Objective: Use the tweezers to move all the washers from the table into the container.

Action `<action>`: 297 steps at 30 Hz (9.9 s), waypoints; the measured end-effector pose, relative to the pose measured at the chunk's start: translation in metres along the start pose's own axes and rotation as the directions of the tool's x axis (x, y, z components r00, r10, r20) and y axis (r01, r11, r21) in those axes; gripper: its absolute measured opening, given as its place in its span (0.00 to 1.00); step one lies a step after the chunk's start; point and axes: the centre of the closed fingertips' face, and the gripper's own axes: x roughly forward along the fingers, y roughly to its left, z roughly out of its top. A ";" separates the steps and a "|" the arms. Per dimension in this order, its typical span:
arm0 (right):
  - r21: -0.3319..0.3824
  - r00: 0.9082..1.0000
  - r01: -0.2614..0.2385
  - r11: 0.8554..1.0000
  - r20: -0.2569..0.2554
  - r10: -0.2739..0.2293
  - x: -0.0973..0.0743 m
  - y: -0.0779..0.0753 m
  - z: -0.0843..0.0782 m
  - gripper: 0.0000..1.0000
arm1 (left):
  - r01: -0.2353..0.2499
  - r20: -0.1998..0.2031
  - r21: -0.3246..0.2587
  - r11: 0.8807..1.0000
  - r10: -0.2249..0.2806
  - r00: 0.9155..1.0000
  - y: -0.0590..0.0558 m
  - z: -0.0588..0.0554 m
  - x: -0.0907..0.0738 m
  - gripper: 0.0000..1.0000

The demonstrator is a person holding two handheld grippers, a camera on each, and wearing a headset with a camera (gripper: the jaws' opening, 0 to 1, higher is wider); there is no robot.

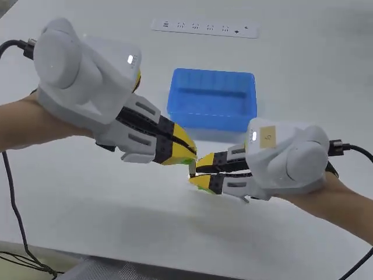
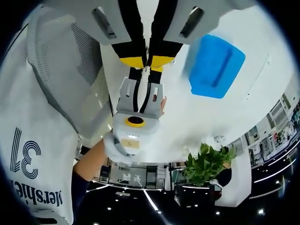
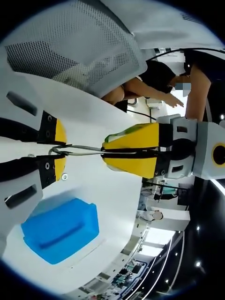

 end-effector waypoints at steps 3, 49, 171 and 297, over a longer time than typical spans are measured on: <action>-0.015 1.000 0.014 1.000 0.009 -0.014 -0.007 -0.005 0.007 0.09 | 0.002 0.001 0.021 1.000 -0.002 1.000 0.002 0.009 -0.004 0.06; -0.062 0.986 0.168 0.984 0.018 -0.167 -0.005 -0.169 0.007 0.09 | -0.024 -0.049 0.172 0.985 0.033 0.998 0.152 0.030 0.005 0.06; -0.025 0.999 0.003 1.000 -0.032 -0.003 -0.019 -0.007 -0.030 0.10 | -0.012 0.018 0.061 0.998 0.011 1.000 0.003 -0.005 0.041 0.06; -0.040 0.991 0.127 0.991 -0.033 -0.128 0.017 -0.183 -0.021 0.10 | -0.063 -0.047 0.090 0.994 0.068 0.997 0.177 0.000 0.033 0.06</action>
